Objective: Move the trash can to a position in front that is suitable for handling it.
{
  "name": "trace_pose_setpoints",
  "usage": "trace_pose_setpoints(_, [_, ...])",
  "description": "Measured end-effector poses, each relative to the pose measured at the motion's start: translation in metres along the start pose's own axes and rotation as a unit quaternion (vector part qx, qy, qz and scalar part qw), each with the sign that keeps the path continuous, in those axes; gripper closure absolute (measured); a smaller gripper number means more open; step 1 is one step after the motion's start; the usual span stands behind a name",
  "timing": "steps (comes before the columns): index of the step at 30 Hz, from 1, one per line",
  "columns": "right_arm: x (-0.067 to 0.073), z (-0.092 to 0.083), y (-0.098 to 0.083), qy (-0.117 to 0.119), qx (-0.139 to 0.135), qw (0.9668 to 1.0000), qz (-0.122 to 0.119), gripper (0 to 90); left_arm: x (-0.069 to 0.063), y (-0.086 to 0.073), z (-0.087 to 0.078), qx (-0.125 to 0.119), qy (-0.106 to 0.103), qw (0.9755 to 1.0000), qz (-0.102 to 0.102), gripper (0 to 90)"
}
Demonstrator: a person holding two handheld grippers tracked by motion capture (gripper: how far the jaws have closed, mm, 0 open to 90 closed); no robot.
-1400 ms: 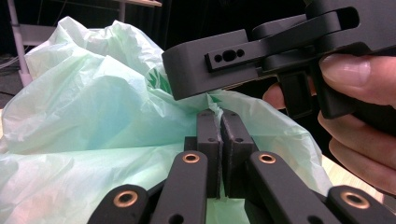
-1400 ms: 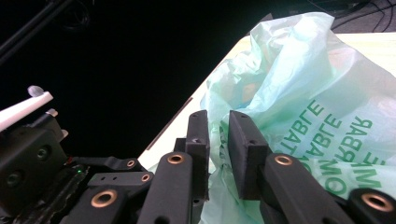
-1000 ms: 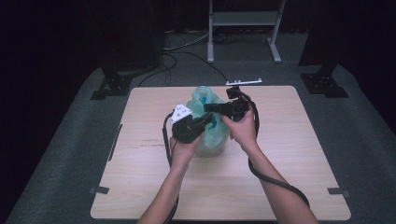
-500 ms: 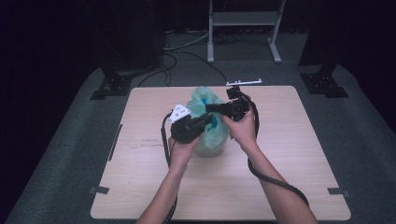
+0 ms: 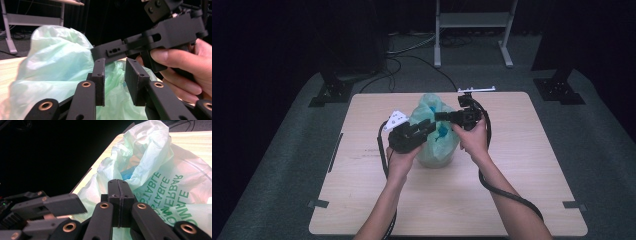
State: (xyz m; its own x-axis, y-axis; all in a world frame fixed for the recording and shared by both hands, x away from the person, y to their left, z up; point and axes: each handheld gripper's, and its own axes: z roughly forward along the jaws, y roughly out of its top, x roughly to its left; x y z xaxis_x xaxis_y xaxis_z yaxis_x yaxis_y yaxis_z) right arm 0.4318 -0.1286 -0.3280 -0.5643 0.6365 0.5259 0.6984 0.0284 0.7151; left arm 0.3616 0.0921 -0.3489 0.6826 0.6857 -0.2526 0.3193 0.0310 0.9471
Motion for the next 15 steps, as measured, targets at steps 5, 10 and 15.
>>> trace_pose_setpoints(5, [-0.003,-0.001,-0.001,0.004,-0.001,1.0000,0.006,90.0,0.005,0.002,-0.008,-0.006,0.007,1.0000,0.000,65.2])
trace_pose_setpoints(10, [-0.005,-0.003,-0.001,0.008,-0.003,0.9999,0.011,90.0,0.013,0.001,-0.017,-0.007,0.019,0.9998,-0.008,59.3])
trace_pose_setpoints(15, [-0.005,-0.005,-0.001,0.011,-0.004,0.9998,0.013,90.0,0.019,0.000,-0.024,-0.008,0.030,0.9994,-0.017,52.1])
